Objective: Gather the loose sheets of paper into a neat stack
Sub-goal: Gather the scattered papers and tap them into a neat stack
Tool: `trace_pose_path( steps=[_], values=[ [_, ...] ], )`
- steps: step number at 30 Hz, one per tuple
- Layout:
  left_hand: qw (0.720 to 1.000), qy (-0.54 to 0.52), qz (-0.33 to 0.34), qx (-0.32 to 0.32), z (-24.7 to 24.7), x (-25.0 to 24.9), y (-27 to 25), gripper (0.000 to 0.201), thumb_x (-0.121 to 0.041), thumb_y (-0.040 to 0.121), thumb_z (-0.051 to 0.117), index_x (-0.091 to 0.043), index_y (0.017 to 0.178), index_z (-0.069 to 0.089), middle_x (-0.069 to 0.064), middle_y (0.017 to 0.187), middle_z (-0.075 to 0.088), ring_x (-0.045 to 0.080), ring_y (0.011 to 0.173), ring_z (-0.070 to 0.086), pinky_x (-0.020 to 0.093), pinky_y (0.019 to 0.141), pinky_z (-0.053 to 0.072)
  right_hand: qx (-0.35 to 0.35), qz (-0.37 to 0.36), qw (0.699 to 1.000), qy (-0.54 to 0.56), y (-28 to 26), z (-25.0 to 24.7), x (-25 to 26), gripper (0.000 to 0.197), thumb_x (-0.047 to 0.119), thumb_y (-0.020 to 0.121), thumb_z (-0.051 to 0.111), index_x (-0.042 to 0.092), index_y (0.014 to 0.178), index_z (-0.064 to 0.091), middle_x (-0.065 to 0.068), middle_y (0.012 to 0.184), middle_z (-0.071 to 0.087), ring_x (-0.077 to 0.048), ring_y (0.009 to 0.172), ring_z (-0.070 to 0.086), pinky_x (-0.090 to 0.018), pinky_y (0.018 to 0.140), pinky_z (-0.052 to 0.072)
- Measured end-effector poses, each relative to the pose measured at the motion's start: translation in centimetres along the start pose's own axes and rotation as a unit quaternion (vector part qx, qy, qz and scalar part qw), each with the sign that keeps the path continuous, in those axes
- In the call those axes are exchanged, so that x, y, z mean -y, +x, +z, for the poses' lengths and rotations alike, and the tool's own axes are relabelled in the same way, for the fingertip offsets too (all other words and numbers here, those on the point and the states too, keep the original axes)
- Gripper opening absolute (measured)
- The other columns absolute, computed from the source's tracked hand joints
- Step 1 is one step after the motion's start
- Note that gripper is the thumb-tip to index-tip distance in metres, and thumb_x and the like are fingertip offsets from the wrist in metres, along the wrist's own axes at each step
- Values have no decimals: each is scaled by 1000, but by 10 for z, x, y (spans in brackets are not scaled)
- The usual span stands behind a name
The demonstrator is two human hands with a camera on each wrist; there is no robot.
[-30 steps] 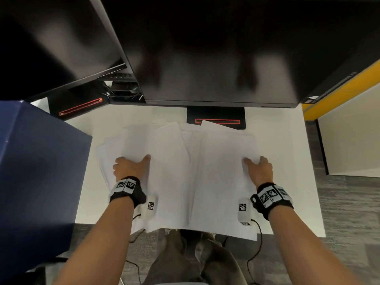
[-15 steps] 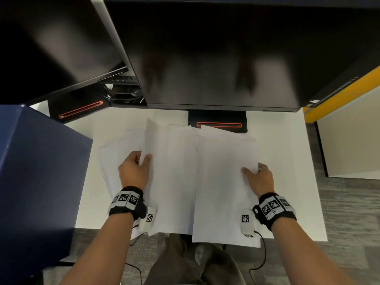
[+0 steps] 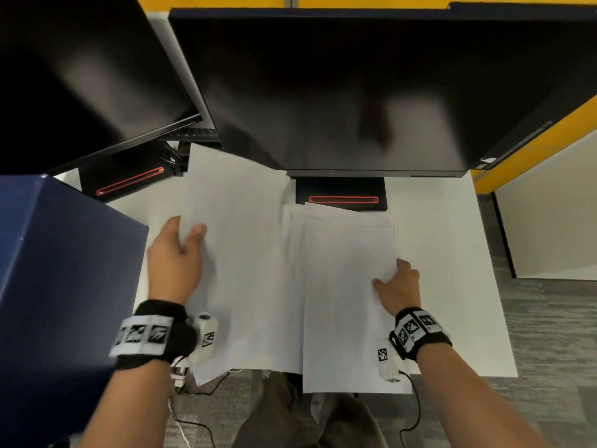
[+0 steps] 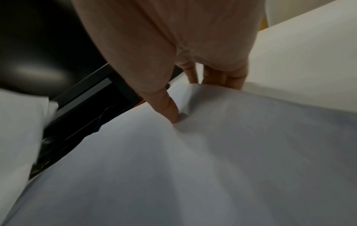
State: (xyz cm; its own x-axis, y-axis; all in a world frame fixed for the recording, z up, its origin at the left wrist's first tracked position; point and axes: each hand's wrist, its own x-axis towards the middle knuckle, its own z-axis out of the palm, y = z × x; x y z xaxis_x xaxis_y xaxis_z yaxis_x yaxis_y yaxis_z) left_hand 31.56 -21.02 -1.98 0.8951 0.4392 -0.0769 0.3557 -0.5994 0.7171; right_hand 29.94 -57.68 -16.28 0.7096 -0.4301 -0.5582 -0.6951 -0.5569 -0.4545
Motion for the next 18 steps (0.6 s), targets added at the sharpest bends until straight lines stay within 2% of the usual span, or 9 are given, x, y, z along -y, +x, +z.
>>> trace_pose_path(
  steps=[2, 4, 7, 9, 10, 12, 14, 16, 18],
  values=[
    [999, -19, 43, -17, -29, -12, 0, 25, -31, 100, 58, -14, 117, 65, -3, 94, 67, 21, 85, 63, 33, 78, 47, -49, -9, 996, -68, -10, -2, 15, 86, 42, 80, 71, 11, 148, 28, -19, 142, 34, -39, 129, 37, -52, 106, 38],
    [996, -70, 45, -13, -40, -21, 1, 17, -30, 99, 59, -21, 111, 66, -11, 89, 67, 11, 80, 63, 29, 73, 49, -89, -113, 989, -17, -26, -5, 41, 95, 59, 77, 68, 13, 149, 27, -14, 146, 30, -33, 134, 31, -48, 110, 33],
    [987, -158, 22, 20, -19, -24, 4, 11, -23, 99, 60, -19, 108, 66, -13, 94, 69, -3, 79, 65, 19, 73, 51, 46, -246, 944, 215, -59, -7, 84, 94, 57, 78, 70, 23, 152, 23, 4, 150, 30, -11, 136, 35, -30, 111, 33],
    [980, -194, -14, 49, 12, -17, 4, 15, -20, 99, 60, -12, 109, 68, -5, 97, 73, -4, 79, 67, 13, 74, 53, 147, -221, 919, 290, -72, -4, 99, 89, 42, 82, 74, 27, 152, 21, 5, 144, 42, -9, 128, 48, -27, 103, 41],
    [976, -205, -39, 61, 29, -10, 4, 18, -21, 98, 62, -11, 110, 69, -3, 99, 75, 1, 83, 70, 17, 78, 56, 175, -191, 917, 304, -74, -2, 103, 85, 39, 82, 75, 29, 150, 24, 4, 137, 52, -10, 121, 57, -24, 95, 47],
    [961, -235, -102, 100, 61, 6, 3, 20, -27, 96, 65, -15, 110, 71, -2, 100, 77, 16, 92, 74, 31, 82, 59, 174, -166, 929, 281, -71, 1, 99, 65, 38, 81, 77, 27, 135, 42, 8, 119, 66, -10, 108, 66, -18, 82, 52],
    [956, -212, -141, 142, 88, 20, -2, 25, -34, 94, 66, -15, 110, 70, -4, 104, 75, 24, 101, 73, 34, 86, 57, 136, -163, 950, 228, -64, 6, 83, 43, 37, 84, 74, 20, 121, 61, 11, 106, 71, -12, 102, 69, -16, 76, 52],
    [967, -124, -142, 174, 112, 30, -12, 39, -39, 91, 68, -13, 120, 64, -7, 112, 66, 22, 108, 66, 28, 90, 48, 99, -122, 969, 190, -54, 15, 58, 36, 35, 86, 71, 15, 116, 66, 5, 105, 72, -18, 100, 70, -22, 78, 53],
    [967, -72, -144, 199, 129, 39, -23, 37, -38, 87, 72, -18, 117, 65, -6, 101, 68, 20, 103, 68, 23, 84, 45, 79, -56, 983, 155, -46, 23, 30, 49, 38, 85, 70, 10, 125, 61, -6, 118, 70, -24, 107, 66, -33, 90, 53]
  ],
)
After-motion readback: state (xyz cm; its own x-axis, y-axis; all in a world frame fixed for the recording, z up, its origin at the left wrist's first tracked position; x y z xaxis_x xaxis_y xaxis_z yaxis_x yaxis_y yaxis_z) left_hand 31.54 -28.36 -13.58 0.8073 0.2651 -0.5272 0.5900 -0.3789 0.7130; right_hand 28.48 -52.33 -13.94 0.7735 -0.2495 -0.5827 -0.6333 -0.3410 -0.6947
